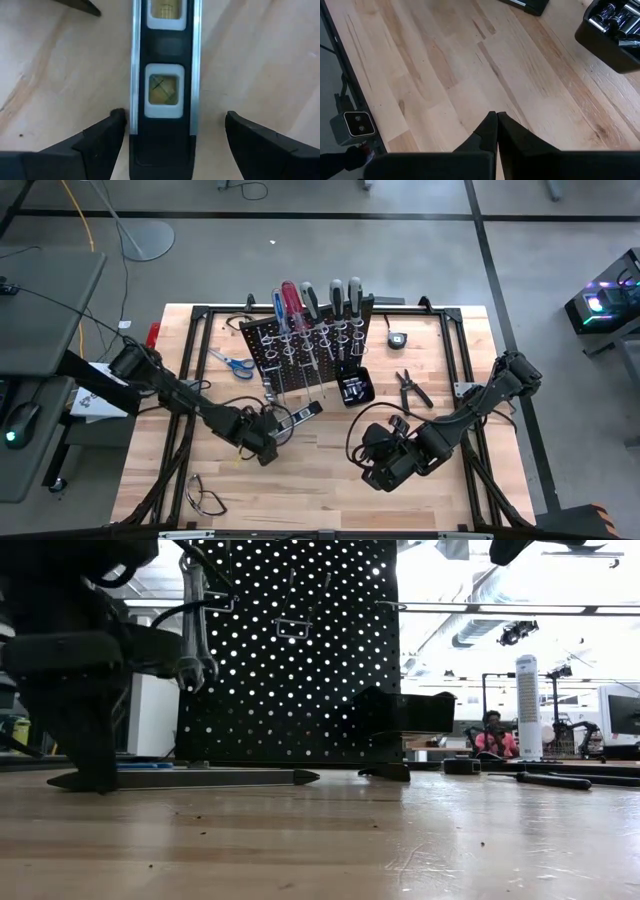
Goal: Hang tools onto peg board
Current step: Hang the black spirit level on the pegboard
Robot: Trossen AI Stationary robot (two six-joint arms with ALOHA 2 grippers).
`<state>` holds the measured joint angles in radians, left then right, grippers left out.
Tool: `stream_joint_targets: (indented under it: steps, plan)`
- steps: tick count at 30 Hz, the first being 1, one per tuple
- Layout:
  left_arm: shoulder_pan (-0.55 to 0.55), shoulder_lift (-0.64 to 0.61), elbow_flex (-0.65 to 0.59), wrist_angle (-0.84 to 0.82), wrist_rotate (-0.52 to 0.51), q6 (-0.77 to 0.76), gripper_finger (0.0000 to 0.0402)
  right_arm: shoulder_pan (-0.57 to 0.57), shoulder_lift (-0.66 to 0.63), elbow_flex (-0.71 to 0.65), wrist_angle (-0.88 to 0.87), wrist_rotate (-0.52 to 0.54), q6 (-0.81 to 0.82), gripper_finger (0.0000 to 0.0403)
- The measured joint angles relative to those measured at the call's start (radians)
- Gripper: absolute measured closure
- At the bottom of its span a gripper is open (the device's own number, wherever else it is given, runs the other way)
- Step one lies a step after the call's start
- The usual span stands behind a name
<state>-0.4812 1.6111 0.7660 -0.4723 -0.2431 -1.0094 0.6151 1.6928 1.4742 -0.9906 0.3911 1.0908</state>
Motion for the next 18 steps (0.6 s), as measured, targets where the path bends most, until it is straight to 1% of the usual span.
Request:
stream_joint_targets:
  steps: [2,4,8,10,11,12,14,15,18]
  plan:
    - [0.0,0.037,0.009,0.025,0.018,-0.01,0.0079,0.0,0.0,0.0,-0.003,0.0,0.0,0.0403]
    - [-0.005,0.071,0.021,0.019,0.011,-0.036,0.008,0.0,0.0,0.0,-0.004,-0.001,0.0,0.0403]
    - [-0.011,0.102,0.054,-0.047,-0.001,-0.1,0.0088,0.0,0.0,0.001,-0.01,-0.006,0.007,0.0403]
    - [-0.013,0.103,0.056,-0.065,-0.002,-0.124,0.0113,0.0,0.0,0.001,-0.009,-0.007,0.005,0.0403]
    - [-0.013,0.104,0.056,-0.072,-0.003,-0.139,0.0133,0.0,0.0,0.001,-0.011,-0.008,0.004,0.0403]
    - [-0.013,0.104,0.056,-0.079,-0.001,-0.16,0.0159,0.0,0.0,0.001,-0.012,-0.008,0.004,0.0403]
    - [-0.015,0.104,0.055,-0.088,0.004,-0.197,0.0226,0.0,0.0,0.001,-0.012,-0.006,0.004,0.0403]
    - [-0.02,0.104,0.055,-0.089,0.004,-0.208,0.0246,0.0,0.0,0.001,-0.014,-0.007,0.004,0.0403]
    - [-0.04,0.091,0.056,-0.094,0.013,-0.22,0.0242,0.0,0.0,0.001,-0.014,-0.006,0.008,0.0403]
